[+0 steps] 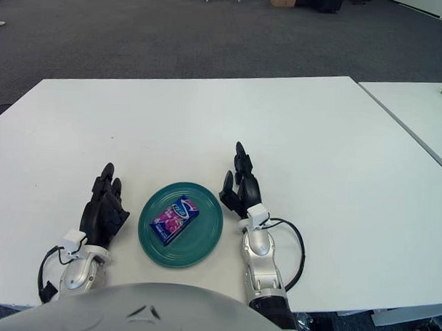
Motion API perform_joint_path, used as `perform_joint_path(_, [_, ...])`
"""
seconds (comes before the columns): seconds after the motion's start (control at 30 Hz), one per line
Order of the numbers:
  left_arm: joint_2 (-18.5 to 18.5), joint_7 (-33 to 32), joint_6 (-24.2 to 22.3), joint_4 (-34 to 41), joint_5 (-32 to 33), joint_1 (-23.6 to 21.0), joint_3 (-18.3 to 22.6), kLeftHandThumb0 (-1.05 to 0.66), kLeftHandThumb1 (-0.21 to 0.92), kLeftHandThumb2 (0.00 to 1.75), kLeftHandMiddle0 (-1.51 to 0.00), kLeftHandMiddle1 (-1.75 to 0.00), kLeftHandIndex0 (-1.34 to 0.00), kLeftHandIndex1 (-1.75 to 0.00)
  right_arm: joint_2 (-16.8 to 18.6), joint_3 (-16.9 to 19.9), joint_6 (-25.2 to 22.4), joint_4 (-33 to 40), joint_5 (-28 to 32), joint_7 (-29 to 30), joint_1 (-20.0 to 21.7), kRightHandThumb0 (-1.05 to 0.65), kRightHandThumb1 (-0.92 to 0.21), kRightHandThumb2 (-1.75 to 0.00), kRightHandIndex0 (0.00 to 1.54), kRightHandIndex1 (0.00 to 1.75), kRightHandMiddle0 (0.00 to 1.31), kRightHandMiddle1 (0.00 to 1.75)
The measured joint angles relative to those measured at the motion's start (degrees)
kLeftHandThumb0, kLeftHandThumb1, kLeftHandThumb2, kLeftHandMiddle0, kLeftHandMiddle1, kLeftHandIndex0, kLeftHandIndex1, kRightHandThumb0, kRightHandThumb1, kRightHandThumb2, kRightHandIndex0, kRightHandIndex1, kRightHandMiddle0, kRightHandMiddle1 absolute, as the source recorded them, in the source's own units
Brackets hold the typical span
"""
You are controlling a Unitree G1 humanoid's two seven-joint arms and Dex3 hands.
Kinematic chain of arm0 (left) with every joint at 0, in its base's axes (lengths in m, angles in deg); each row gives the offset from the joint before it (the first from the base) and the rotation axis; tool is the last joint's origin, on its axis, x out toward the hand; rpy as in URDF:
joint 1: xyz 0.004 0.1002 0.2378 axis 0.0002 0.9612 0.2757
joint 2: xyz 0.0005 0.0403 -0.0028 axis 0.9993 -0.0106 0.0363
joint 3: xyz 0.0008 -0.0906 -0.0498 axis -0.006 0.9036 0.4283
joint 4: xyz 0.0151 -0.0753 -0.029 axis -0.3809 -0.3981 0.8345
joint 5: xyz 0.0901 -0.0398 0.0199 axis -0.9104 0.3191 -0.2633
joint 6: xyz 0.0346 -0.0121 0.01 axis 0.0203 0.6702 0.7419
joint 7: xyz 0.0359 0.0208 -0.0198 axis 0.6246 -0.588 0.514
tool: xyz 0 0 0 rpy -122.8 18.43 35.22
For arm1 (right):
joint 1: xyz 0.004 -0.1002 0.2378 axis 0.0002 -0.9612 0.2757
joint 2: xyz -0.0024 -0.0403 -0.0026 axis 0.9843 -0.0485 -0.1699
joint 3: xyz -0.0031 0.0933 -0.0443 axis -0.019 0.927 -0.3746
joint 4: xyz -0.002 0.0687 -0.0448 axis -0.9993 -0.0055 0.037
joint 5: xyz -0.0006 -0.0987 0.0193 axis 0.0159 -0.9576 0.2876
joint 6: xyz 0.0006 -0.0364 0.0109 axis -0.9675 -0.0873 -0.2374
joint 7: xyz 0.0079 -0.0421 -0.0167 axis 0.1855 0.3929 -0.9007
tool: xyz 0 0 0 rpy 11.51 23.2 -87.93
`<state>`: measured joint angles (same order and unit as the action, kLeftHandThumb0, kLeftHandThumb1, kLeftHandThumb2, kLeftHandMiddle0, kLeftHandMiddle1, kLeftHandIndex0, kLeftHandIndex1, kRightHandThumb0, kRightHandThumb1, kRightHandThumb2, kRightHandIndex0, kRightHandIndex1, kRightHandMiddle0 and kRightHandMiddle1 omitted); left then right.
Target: Put the gum into the plate.
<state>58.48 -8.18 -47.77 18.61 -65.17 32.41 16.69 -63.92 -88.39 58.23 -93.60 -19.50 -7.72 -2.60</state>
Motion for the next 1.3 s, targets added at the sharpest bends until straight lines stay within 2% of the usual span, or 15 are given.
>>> perform_joint_path(0.33, [-1.75, -2.46, -0.40, 1.77, -2.11, 1.80, -1.29, -1.05, 0.92, 1.06, -0.05, -0.01, 0.00, -0.21, 0.22, -0.50, -6.11, 6.91, 1.29, -1.47, -3.94, -0.85, -0.92, -1.04, 0.00, 0.00, 0.00, 0.11])
perform_joint_path(0.5, [-1.74, -3.06, -0.11, 1.53, -3.29, 1.80, -1.68, -1.05, 0.92, 1.07, -0.05, 0.00, 0.00, -0.20, 0.18, -0.46, -8.48, 8.97, 1.89, -2.16, -4.57, -0.83, -0.92, -1.03, 0.00, 0.00, 0.00, 0.08])
perform_joint_path(0.87, [-1.50, -3.07, 4.09, -0.74, -5.04, 1.73, -2.17, -1.04, 0.92, 1.09, -0.06, -0.01, 0.00, -0.22, -0.16, -0.14, -13.79, 12.74, 2.60, -2.73, -5.45, -0.81, -0.92, -1.01, 0.00, 0.00, 0.00, 0.05])
perform_joint_path(1.1, [-1.28, -2.88, 5.76, -1.57, -4.95, 1.73, -2.34, -1.04, 0.92, 1.07, -0.08, -0.01, 0.00, -0.24, -0.36, -0.29, -19.62, 18.21, 3.05, -2.81, -7.27, -0.81, -0.92, -1.00, 0.00, 0.00, 0.00, 0.06])
perform_joint_path(1.3, [-1.26, -2.76, 7.02, -1.96, -4.72, 1.70, -2.65, -1.04, 0.92, 1.06, -0.07, 0.00, 0.00, -0.23, -0.30, -0.51, -22.66, 20.58, 3.17, -2.75, -7.74, -0.81, -0.92, -1.00, 0.00, 0.00, 0.00, 0.06])
